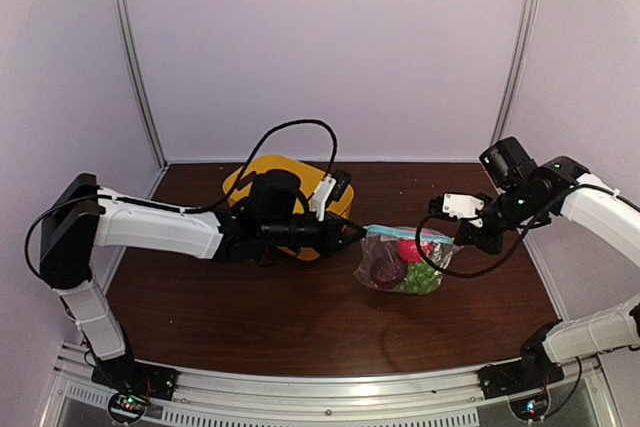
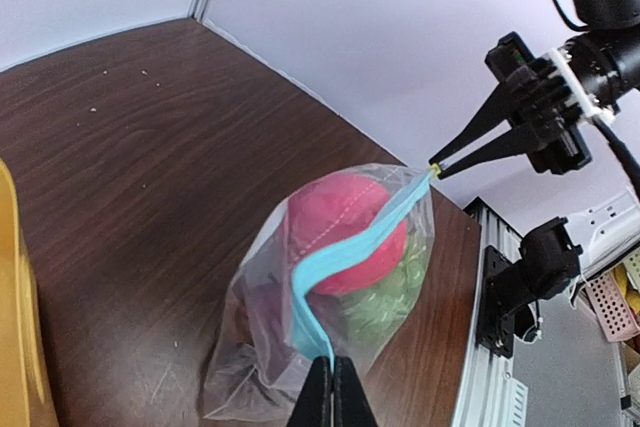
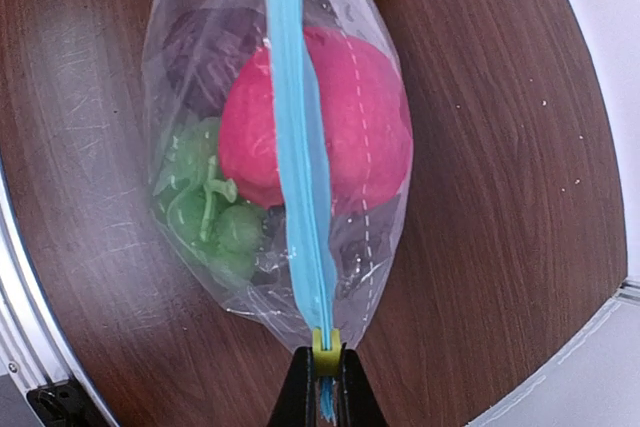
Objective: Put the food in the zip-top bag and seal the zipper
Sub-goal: Zip the zipper food storage bag closed, then place the zipper food storage bag at the corner of the board, then reset both arms
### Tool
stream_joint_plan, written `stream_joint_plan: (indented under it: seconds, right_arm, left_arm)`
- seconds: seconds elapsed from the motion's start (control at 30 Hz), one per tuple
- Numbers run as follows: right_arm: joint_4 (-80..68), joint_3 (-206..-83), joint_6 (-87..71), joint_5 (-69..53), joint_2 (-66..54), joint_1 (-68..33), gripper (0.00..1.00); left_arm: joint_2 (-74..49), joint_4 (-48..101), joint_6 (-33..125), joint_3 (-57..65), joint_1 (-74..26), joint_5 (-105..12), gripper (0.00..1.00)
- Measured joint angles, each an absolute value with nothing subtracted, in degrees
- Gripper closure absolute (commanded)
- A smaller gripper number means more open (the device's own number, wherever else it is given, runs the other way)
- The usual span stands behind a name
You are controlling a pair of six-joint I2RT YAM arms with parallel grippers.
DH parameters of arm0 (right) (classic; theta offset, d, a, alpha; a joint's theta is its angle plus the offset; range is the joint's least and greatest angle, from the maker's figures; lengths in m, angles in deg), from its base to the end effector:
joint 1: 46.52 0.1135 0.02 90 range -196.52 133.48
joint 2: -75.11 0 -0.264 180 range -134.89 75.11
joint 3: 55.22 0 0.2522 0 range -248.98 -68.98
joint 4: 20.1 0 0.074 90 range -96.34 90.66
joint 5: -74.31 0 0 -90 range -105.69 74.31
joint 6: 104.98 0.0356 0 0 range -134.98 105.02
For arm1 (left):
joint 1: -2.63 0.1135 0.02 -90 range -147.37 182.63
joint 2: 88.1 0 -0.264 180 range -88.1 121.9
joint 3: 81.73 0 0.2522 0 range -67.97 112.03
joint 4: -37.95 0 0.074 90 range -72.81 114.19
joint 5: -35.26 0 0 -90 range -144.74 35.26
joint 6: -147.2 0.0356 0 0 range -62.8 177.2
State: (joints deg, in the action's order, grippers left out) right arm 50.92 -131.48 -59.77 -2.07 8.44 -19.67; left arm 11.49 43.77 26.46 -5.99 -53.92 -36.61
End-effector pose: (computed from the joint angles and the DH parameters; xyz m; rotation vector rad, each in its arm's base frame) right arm 0.1890 0.1051 0.3026 -1.5897 2.0671 0.2040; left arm 0.2097 -0.3375 0.2385 0.7021 1.9813 -1.2875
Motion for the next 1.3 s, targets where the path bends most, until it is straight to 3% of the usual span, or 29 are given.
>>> stream_joint_plan:
  seconds: [0.17,0.27,0.4,0.5,0.6,0.7,0.77,0.83,0.87,1.3]
  right_arm:
    - [50.0,-135.5,-60.6,-5.9,7.2,-22.1,1.00]
    - [48.7,-135.8,-62.3,-8.3,9.6,-22.9,0.99]
    - [46.4,-128.7,-63.3,-6.6,18.9,-22.9,0.75]
    - [46.8,-119.3,-62.6,-2.5,23.9,-22.0,0.67]
    - [48.8,-115.0,-61.3,-0.2,23.3,-21.1,0.57]
    - [51.0,-116.8,-60.2,0.5,23.7,-21.4,0.51]
    - [51.1,-120.9,-58.7,0.8,24.3,-22.2,0.36]
    - [49.2,-124.7,-56.2,0.7,24.6,-23.5,0.10]
    - [47.3,-125.5,-54.4,0.3,25.0,-24.2,0.02]
    - [26.2,-131.8,-29.3,-19.3,25.5,-29.0,0.00]
  left_arm:
    - [23.8,43.8,28.5,9.7,-53.1,-35.1,1.00]
    - [24.4,43.9,30.1,11.6,-52.6,-33.5,1.00]
    - [23.5,46.4,30.4,7.3,-52.2,-29.4,0.69]
    - [22.4,48.3,29.3,-1.2,-52.4,-26.3,0.44]
    - [20.1,45.9,29.3,-7.7,-52.9,-26.3,0.33]
    - [15.7,40.6,31.2,-8.4,-53.4,-28.5,0.30]
    - [11.9,38.1,33.2,-7.1,-53.5,-30.6,0.19]
    - [9.1,36.4,35.2,-4.8,-53.4,-32.8,0.09]
    - [7.5,35.5,35.9,-3.4,-53.4,-34.6,0.04]
    - [-7.9,14.5,41.8,-0.5,-49.9,-69.4,0.02]
